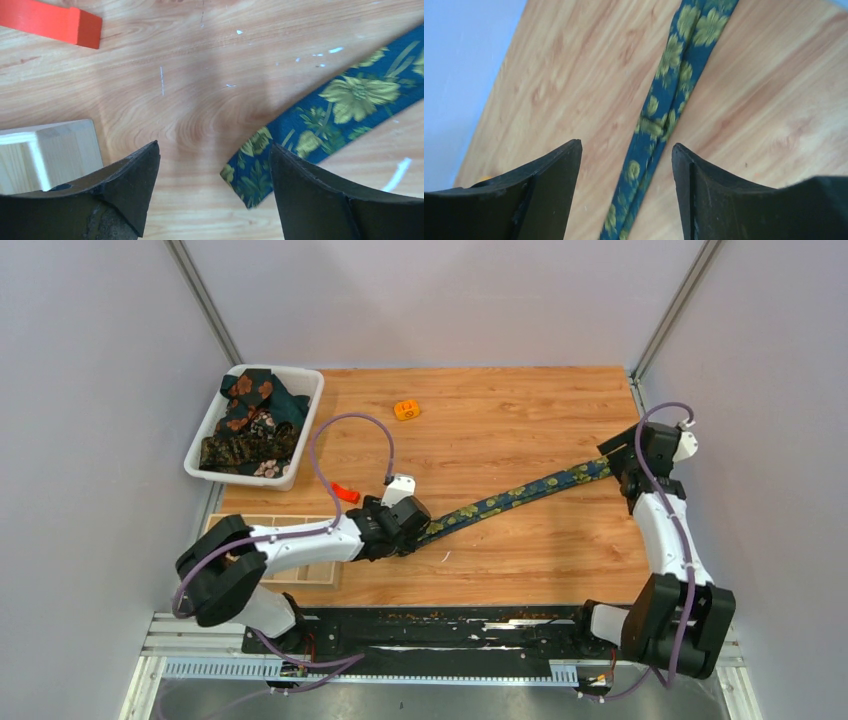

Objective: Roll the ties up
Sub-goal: Flatten out the tie at the center of the board, then roll the tie at the center of the board.

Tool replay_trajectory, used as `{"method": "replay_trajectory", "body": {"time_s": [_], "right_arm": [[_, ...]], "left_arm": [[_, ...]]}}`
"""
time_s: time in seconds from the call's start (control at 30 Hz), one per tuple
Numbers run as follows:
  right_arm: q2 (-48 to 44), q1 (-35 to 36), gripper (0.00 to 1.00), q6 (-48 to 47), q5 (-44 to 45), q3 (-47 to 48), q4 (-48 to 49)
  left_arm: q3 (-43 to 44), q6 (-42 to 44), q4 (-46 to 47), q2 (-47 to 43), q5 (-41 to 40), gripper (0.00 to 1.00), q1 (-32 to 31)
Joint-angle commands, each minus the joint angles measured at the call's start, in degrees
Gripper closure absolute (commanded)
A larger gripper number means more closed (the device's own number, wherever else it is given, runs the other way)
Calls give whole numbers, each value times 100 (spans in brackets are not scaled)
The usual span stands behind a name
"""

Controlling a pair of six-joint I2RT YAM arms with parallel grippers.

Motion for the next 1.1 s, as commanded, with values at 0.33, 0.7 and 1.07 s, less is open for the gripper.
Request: {"method": "replay_trajectory", "body": {"time_s": [0.33, 0.7, 1.07], "right_arm": [[-1395, 3182, 51, -1208, -134, -830, -409], [1389, 4931, 67, -1864, -1637, 552, -306], [2865, 5061, 75, -1859, -1527, 771, -163]], "left_arm": [[-285, -1713, -1386, -2210, 323, 14, -86], [-956, -2930, -568, -2645, 1036, 17, -33], [-1066, -3038, -277, -2485, 1342, 19, 42]]}}
